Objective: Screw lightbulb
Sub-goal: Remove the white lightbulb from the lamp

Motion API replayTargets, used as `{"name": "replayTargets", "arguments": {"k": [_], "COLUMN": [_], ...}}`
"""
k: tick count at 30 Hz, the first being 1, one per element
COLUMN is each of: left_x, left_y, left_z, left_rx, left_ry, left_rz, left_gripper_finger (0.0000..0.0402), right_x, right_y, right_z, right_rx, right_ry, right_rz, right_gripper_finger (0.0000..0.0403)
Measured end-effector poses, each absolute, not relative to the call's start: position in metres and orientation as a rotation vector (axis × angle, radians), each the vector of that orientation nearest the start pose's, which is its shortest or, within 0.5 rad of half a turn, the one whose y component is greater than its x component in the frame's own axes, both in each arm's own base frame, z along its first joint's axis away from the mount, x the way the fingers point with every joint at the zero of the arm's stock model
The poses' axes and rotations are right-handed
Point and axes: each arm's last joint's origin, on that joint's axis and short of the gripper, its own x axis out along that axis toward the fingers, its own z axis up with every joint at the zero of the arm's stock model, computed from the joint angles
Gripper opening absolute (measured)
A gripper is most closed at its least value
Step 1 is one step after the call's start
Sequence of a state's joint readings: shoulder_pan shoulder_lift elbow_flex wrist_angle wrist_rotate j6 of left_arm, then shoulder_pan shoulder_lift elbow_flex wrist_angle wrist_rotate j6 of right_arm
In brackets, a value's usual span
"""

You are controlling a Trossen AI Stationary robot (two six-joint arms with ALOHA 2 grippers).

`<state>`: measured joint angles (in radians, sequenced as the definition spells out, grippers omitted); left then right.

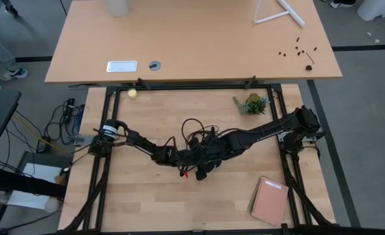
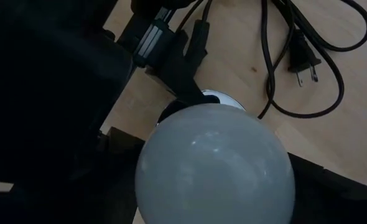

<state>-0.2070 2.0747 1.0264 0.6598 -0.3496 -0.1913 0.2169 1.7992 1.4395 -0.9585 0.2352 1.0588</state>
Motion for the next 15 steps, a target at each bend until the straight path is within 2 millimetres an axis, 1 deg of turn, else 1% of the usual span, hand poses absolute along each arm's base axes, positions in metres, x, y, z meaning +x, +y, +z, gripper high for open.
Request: {"name": "replayTargets", "arguments": {"k": [5, 10, 15], "left_x": [0.4028, 0.4029, 0.403], "left_y": [-0.0744, -0.0745, -0.0745], "left_z": [0.1163, 0.1164, 0.1165], "left_rx": [-0.081, -0.075, -0.071], "left_ry": [0.36, 0.36, 0.361], "left_rz": [0.177, 0.18, 0.186], "left_gripper_finger": [0.0184, 0.0184, 0.0184], "right_x": [0.347, 0.3469, 0.3473], "right_y": [0.0698, 0.0682, 0.0679], "right_z": [0.2375, 0.2374, 0.2377], "right_rx": [0.615, 0.598, 0.54], "right_ry": [1.118, 1.124, 1.149], "right_rz": [-0.678, -0.674, -0.62], "right_gripper_finger": [0.0304, 0.0282, 0.0273]}}
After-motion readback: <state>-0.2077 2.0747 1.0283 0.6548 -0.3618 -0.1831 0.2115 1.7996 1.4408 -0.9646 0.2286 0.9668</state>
